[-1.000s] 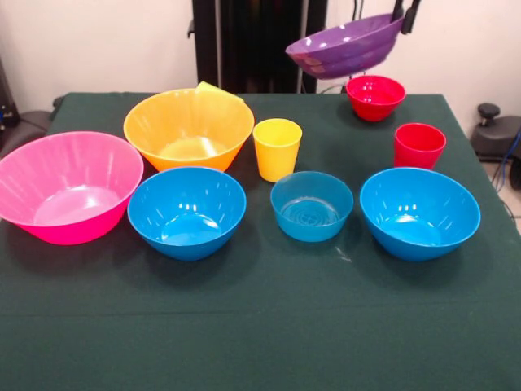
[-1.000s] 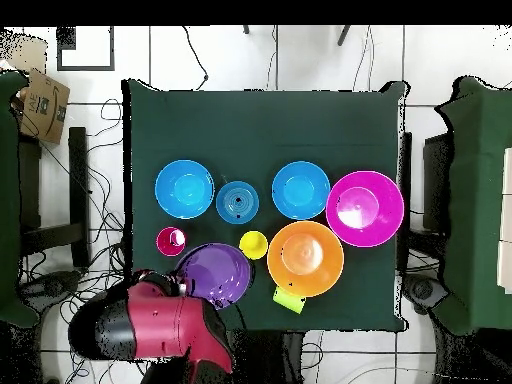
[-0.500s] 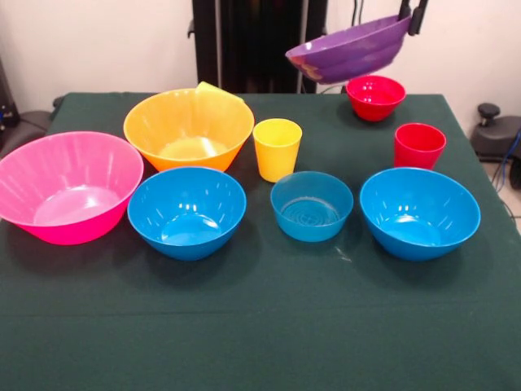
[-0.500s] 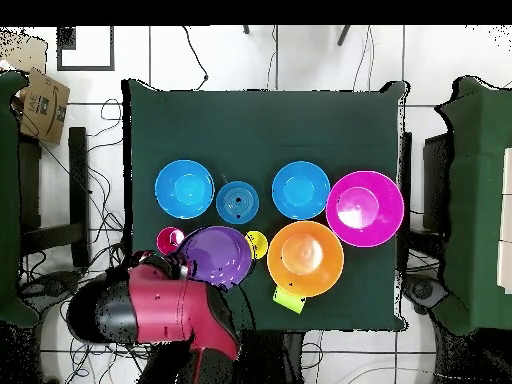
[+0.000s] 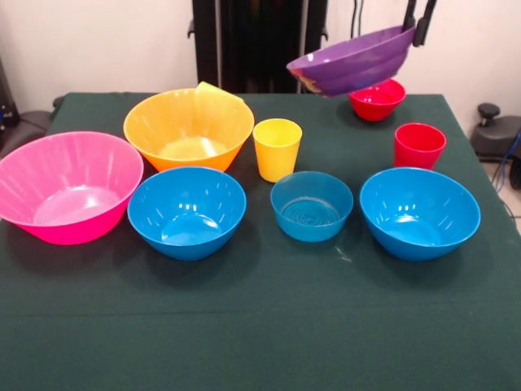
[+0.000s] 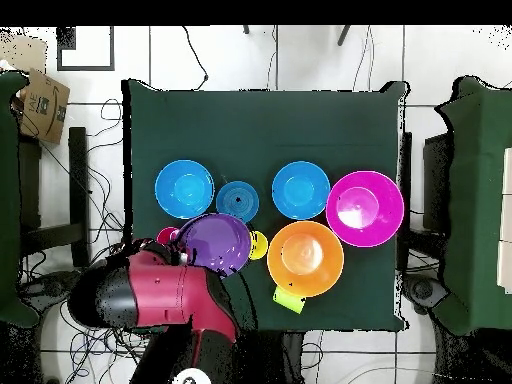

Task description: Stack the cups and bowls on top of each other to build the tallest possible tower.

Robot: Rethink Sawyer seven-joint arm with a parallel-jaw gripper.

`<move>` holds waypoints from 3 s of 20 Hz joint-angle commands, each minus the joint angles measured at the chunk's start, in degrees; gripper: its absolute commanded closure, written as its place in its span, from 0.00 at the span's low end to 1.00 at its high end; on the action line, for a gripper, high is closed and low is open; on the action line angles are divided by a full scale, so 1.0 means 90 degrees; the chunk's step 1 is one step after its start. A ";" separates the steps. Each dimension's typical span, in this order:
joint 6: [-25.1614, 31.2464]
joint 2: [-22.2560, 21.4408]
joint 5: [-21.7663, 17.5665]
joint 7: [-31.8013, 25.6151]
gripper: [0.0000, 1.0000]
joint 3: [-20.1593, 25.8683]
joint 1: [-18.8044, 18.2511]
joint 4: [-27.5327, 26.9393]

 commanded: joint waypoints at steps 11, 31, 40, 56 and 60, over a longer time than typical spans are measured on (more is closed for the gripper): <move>-0.1041 0.0832 -0.0124 0.0633 1.00 0.0814 -0.0399 -0.0261; -0.1052 0.1260 0.0408 0.1517 1.00 0.0207 0.0528 -0.0566; -0.1672 0.1921 0.0821 0.1760 1.00 0.0166 0.0788 -0.0762; -0.1441 0.1976 0.0904 0.1752 1.00 0.0160 0.0793 -0.1125; -0.1369 0.1934 0.0966 0.1799 1.00 0.0084 0.0876 -0.1102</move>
